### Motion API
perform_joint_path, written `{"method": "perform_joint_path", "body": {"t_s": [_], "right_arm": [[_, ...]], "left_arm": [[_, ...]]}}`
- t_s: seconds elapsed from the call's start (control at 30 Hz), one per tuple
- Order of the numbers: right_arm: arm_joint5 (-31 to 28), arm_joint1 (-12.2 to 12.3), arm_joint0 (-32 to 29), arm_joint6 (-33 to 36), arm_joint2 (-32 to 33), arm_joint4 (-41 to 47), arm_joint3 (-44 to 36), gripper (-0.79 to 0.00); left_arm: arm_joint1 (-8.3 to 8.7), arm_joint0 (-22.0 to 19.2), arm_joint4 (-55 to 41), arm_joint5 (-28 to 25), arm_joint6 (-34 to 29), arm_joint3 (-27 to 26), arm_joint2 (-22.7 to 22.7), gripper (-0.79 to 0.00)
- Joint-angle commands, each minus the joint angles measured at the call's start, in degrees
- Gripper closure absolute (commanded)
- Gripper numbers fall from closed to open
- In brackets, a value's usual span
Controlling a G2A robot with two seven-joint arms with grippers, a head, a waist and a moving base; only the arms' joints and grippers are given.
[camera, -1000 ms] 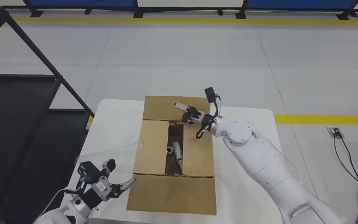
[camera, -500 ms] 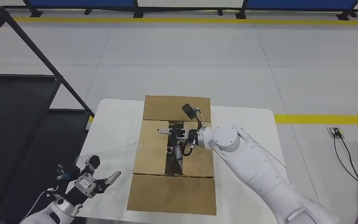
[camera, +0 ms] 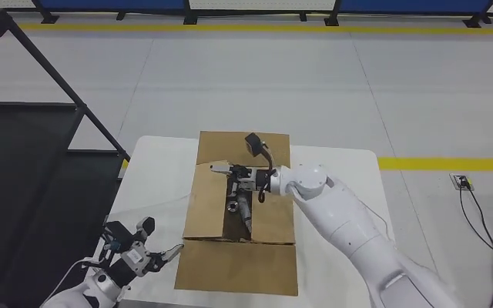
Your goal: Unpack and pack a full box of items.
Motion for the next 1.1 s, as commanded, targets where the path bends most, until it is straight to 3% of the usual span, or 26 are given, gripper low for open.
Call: {"method": "perform_joint_path", "body": {"t_s": [0.0, 0.27, 0.5, 0.8, 1.07], "right_arm": [[-0.97, -0.37, 0.3, 1.23, 0.43, 1.45, 0.02, -0.785], [-5.0, -2.01, 1.06, 3.12, 0.84, 3.8, -1.47, -0.785], [-7.65, -3.17, 1.76, 9.73, 1.04, 6.21, -0.27, -0.785], [-12.4, -3.24, 2.21, 11.75, 3.05, 5.86, 3.16, -0.785], [-16.54, 0.06, -0.16, 8.87, 8.93, 2.31, 2.35, -0.785]], "left_arm": [[-0.03, -0.33, 1.92, 0.39, -0.65, -0.85, 1.58, -0.785], [-0.88, -2.83, 6.83, 11.29, -1.68, -2.82, 8.39, -0.785], [-1.92, -4.0, -0.08, 21.25, -1.56, -3.2, 11.12, -0.785], [-2.24, -1.47, -8.03, 24.62, 0.26, -3.39, 7.3, -0.785], [-2.04, 2.88, -12.03, 23.63, 0.24, -3.38, 1.23, -0.785]]}}
